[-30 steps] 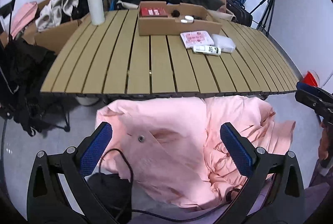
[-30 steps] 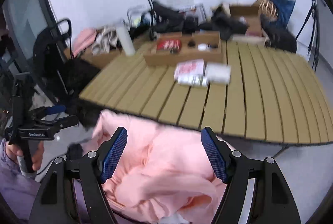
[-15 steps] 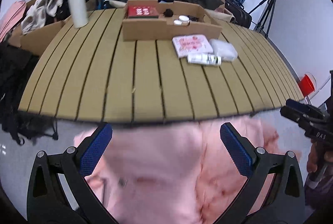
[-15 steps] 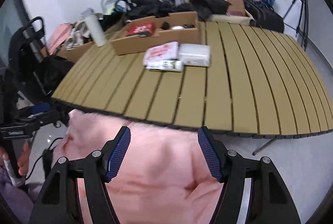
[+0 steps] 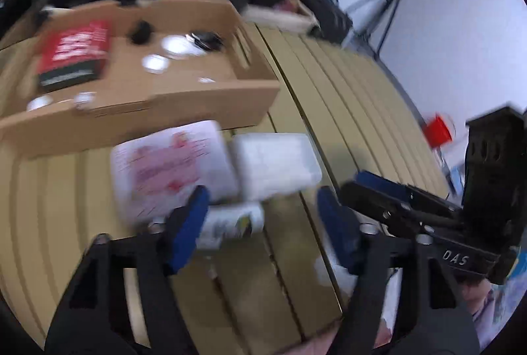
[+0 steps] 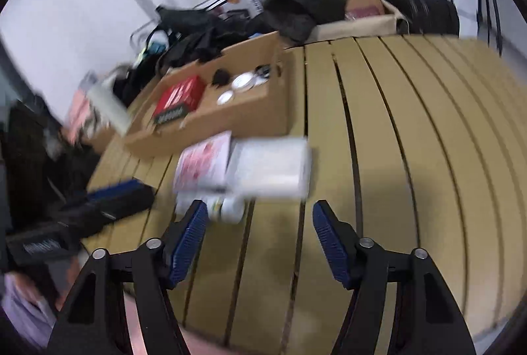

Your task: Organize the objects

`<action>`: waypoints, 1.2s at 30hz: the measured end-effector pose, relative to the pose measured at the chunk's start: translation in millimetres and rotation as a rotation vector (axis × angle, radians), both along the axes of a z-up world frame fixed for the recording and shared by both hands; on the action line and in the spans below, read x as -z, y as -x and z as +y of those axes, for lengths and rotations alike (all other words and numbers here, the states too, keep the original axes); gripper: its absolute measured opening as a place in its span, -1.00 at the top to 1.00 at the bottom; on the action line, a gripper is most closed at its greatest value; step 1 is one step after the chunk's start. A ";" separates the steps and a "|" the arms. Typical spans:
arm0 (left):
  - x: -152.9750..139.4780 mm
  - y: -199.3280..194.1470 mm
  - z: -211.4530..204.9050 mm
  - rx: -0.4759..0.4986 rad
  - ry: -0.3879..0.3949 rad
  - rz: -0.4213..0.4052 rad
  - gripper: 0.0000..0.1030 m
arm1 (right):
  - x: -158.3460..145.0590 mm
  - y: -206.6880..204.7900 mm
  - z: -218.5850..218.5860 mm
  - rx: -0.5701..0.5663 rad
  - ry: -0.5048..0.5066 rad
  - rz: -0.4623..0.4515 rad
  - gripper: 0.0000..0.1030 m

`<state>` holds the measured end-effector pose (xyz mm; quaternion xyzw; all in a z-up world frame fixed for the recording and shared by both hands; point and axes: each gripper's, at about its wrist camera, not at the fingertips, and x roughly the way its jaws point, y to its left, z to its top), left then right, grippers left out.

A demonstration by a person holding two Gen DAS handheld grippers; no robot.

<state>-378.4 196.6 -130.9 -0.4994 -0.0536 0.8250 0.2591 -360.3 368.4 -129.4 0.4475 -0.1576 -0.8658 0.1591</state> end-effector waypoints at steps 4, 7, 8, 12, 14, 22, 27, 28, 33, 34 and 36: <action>27.2 21.4 13.8 -0.002 0.017 -0.006 0.09 | 29.1 39.8 4.2 0.017 0.045 -0.061 0.17; 35.1 26.0 8.5 0.012 -0.091 -0.064 0.21 | 48.9 56.2 13.6 0.024 0.151 -0.098 0.29; 35.2 23.9 8.1 0.009 -0.100 -0.061 0.23 | 51.5 58.4 15.6 0.028 0.177 -0.100 0.29; 22.9 14.2 13.4 0.005 -0.063 -0.032 0.26 | 43.9 56.4 10.0 0.040 0.136 -0.103 0.32; 11.4 12.1 10.6 -0.002 -0.097 -0.022 0.27 | 29.3 46.9 5.2 0.035 0.088 -0.074 0.36; -72.5 -3.0 -6.2 0.011 -0.161 0.087 0.27 | -50.8 16.4 -0.7 0.030 0.079 0.028 0.41; -128.8 19.0 -27.8 0.001 -0.194 0.166 0.27 | -114.6 29.4 -17.0 -0.018 0.083 0.099 0.41; -134.6 26.5 -31.3 -0.007 -0.199 0.170 0.27 | -122.8 35.2 -21.2 -0.025 0.089 0.104 0.42; -134.0 70.6 -46.7 -0.051 -0.205 0.129 0.27 | -136.2 77.9 -42.2 -0.053 0.094 0.098 0.42; -129.3 77.8 -48.2 -0.059 -0.196 0.117 0.27 | -132.2 88.4 -45.3 -0.051 0.094 0.083 0.42; -112.8 98.4 -48.6 -0.070 -0.172 0.080 0.27 | -120.1 111.8 -51.5 -0.060 0.089 0.047 0.42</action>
